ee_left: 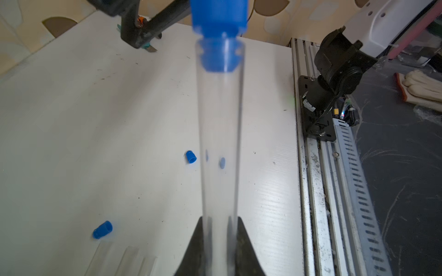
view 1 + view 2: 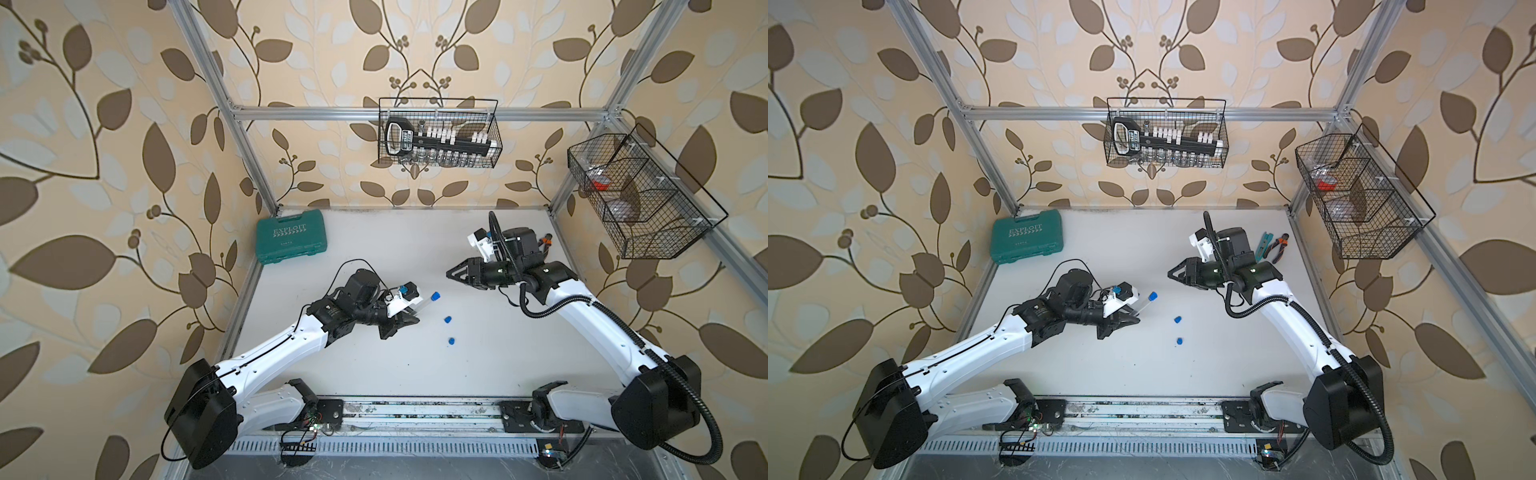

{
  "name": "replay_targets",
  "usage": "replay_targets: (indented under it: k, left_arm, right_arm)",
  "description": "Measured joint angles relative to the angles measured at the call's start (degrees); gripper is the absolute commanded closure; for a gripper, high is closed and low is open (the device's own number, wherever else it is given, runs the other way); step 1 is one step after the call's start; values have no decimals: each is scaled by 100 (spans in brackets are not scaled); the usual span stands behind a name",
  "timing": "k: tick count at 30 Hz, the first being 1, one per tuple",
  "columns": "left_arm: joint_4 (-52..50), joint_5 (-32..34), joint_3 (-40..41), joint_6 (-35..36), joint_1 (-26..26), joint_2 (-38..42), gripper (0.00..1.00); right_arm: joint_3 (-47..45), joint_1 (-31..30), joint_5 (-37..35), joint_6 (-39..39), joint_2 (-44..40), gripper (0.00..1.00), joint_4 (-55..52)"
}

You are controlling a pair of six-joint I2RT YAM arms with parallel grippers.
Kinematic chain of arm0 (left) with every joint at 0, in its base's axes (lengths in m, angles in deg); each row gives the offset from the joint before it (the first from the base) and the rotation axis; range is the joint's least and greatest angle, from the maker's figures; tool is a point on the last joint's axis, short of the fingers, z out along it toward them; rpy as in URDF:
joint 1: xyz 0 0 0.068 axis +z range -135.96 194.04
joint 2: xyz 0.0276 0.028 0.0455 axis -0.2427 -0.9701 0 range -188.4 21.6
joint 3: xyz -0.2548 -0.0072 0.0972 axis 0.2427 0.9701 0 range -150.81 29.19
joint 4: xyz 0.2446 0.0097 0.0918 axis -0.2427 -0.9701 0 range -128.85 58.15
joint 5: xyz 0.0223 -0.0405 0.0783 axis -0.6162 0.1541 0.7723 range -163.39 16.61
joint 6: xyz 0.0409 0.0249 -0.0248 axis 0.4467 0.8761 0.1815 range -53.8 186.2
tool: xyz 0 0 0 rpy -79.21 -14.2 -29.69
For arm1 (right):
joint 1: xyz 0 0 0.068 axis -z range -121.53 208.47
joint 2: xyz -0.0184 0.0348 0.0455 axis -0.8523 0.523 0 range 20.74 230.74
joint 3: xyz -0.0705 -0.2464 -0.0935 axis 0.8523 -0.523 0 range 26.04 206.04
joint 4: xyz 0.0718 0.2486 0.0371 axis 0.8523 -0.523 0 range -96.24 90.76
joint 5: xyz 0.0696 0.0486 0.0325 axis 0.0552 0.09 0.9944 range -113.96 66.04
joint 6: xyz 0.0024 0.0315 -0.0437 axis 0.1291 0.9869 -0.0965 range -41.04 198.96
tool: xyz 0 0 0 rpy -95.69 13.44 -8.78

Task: Insert stoppers into test tubes
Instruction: Insert the stopper into the test tube.

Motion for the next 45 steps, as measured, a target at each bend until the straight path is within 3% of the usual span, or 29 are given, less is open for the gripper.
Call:
replay_targets:
  k: [10, 14, 24, 34, 45]
  left_arm:
    - [-63, -138, -11, -212, 0, -131, 100]
    - [68, -116, -4, -216, 0, -129, 100]
    - [1690, 146, 778, -332, 2, 264, 100]
    - [3340, 282, 1338, -553, 37, 481, 100]
    - [3926, 251, 1467, -560, 37, 533, 100]
  right_arm:
    - [-181, -15, 911, 592, -243, 62, 428]
    - [-339, -79, 1169, 726, -280, 56, 444]
    - [-380, -184, 1759, 1351, -658, 45, 997]
    - [-293, -605, 1961, 1779, -654, 44, 1266]
    - [-184, -772, 1961, 2273, -468, 47, 1711]
